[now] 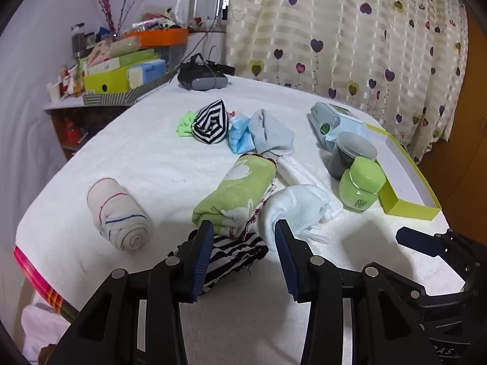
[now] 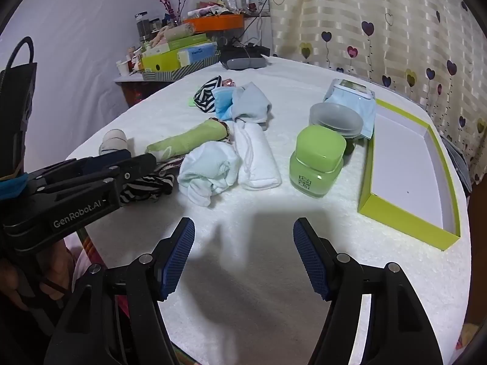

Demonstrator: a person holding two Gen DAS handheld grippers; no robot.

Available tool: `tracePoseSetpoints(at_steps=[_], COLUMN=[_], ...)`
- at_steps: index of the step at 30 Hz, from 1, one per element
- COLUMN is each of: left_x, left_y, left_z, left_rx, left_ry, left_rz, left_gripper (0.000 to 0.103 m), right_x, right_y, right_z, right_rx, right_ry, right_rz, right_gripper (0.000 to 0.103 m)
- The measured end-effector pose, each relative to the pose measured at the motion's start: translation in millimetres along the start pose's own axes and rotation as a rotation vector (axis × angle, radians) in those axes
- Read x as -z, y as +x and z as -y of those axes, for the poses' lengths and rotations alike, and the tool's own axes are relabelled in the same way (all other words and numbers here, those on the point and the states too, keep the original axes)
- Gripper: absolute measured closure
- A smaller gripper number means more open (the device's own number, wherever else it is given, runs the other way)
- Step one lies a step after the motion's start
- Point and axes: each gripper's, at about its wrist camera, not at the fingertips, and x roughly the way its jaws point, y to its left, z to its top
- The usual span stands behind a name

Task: Organize soft objects

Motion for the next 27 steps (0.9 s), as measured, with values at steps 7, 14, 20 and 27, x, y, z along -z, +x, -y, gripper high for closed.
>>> tracePoseSetpoints(at_steps=[7,14,20,27], left_x=[1.5,6.4,2.3,1.4], left_y=[-2.5,0.8,-6.5,-9.2], left_z=[1.1,1.5,-0.3,-2.3], left_rx=[-0.025,-0.020,-0.025,-0.024], left_ry=[0.005,0.002,0.003,0.000], left_rz=[0.005,-0.008,-0.009,-0.002], left_gripper=[0.062,0.062,0.062,0.062], right_x=[-0.4,1.9,2.7,2.2], right_y=[-7.9,-9.8,-11.6,-13.2], right_z=[-1.0,-1.6,1.2,-3.2], right_rx=[-0.007,-0.025,-0.053,-0.057], right_ry=[-0.010,-0.013,-0.018,-0.025], right_rz=[0.032,0.036,0.047,0.053], right_gripper=[0.035,0.035,0.035,0.035])
